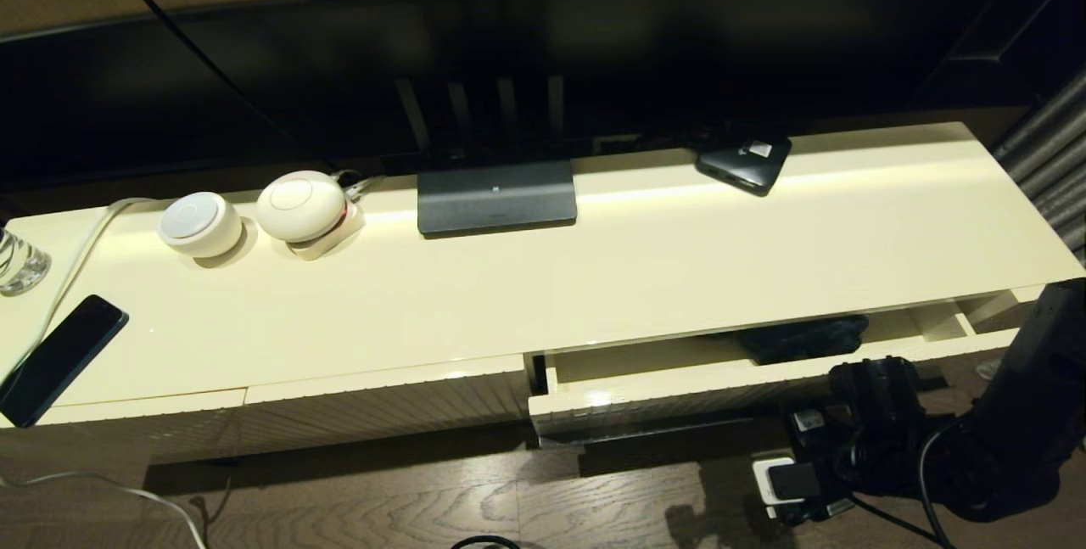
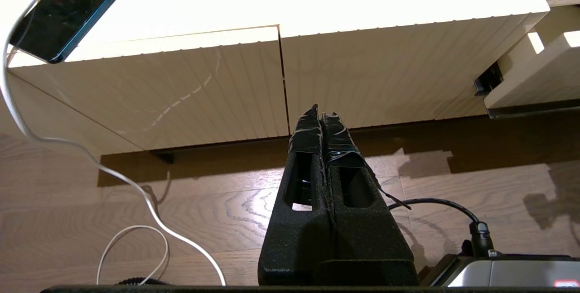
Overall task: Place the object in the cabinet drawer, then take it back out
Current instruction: Open the drawer
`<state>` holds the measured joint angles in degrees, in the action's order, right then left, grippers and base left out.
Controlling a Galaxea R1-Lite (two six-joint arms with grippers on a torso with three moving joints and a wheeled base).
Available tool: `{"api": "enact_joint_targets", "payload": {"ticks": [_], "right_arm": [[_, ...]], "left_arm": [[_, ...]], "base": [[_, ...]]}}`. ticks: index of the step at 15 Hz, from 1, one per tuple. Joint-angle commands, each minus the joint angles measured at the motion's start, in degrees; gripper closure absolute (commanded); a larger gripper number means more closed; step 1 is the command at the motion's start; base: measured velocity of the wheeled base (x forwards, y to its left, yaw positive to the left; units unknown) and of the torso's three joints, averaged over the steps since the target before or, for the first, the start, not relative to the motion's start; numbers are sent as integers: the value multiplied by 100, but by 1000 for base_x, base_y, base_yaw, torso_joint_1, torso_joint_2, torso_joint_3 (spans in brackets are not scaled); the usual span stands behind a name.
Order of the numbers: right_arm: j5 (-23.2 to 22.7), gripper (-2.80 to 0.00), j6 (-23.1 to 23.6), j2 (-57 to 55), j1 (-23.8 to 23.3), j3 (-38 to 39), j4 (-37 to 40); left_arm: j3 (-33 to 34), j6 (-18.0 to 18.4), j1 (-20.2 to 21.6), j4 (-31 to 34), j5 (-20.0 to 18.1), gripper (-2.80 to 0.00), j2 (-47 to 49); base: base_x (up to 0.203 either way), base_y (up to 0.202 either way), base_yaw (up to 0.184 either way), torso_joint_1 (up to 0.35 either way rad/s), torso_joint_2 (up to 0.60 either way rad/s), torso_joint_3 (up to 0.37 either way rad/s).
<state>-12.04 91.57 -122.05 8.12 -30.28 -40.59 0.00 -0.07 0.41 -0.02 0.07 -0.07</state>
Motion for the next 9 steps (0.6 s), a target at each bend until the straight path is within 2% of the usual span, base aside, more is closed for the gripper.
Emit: {"api": "enact_joint_targets", "payload": {"ticks": [1, 9], "right_arm": [[-8, -280, 63, 87, 23, 57, -28], [18, -280, 63, 373, 14, 90, -90]], "left_arm": [[18, -2, 2, -3, 1, 0, 7], [18, -2, 2, -6, 1, 0, 7]], "base": [[0, 0, 0, 0, 0, 0], [0, 0, 0, 0, 0, 0]]}}
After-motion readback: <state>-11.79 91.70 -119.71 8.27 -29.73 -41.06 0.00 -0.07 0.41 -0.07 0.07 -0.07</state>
